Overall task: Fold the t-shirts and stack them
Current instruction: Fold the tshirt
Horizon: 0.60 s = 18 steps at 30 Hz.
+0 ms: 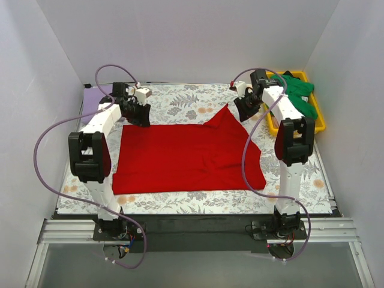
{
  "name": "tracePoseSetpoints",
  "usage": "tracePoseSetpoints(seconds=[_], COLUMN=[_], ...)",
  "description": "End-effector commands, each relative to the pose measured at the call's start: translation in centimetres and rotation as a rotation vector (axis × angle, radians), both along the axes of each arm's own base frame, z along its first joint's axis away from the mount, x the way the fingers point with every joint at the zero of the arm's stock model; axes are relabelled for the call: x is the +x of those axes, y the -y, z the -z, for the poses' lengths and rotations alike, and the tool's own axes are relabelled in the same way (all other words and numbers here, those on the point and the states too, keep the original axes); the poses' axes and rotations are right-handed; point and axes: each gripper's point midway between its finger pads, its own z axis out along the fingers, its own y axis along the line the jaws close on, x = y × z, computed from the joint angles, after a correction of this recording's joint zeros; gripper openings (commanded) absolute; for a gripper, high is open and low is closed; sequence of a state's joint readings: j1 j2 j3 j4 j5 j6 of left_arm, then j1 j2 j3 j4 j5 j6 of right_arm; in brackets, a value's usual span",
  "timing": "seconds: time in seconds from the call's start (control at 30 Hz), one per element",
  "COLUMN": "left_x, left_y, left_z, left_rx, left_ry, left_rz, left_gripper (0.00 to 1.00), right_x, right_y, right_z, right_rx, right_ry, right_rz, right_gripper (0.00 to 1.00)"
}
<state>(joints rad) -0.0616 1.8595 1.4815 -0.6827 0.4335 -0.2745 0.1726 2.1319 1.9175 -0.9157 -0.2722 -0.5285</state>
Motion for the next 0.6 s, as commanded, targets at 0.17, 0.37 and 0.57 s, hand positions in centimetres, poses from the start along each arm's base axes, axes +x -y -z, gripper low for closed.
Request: tracePoseSetpoints(seconds=[0.17, 0.37, 0.57], left_x=[4.0, 4.5, 4.7], left_y=[-4.2, -5.1, -5.7], left_z=[-0.6, 0.9, 1.9], left_rx=[-0.077, -0.059, -0.046], left_ry=[-0.020, -0.042, -0.063], left_rz=[-0.127, -0.148, -0.161], left_gripper=[0.44, 0.44, 0.45], right_x=[6.9, 8.6, 8.7], right_y=[-1.7, -2.0, -2.7], right_z=[1.5, 3.8, 5.6], right_rx=[0.094, 0.093, 0.107], right_ry=[0.077, 0.087, 0.062], right_rz=[0.086, 0.099, 0.100], right_gripper=[0.37, 0.40, 0.43])
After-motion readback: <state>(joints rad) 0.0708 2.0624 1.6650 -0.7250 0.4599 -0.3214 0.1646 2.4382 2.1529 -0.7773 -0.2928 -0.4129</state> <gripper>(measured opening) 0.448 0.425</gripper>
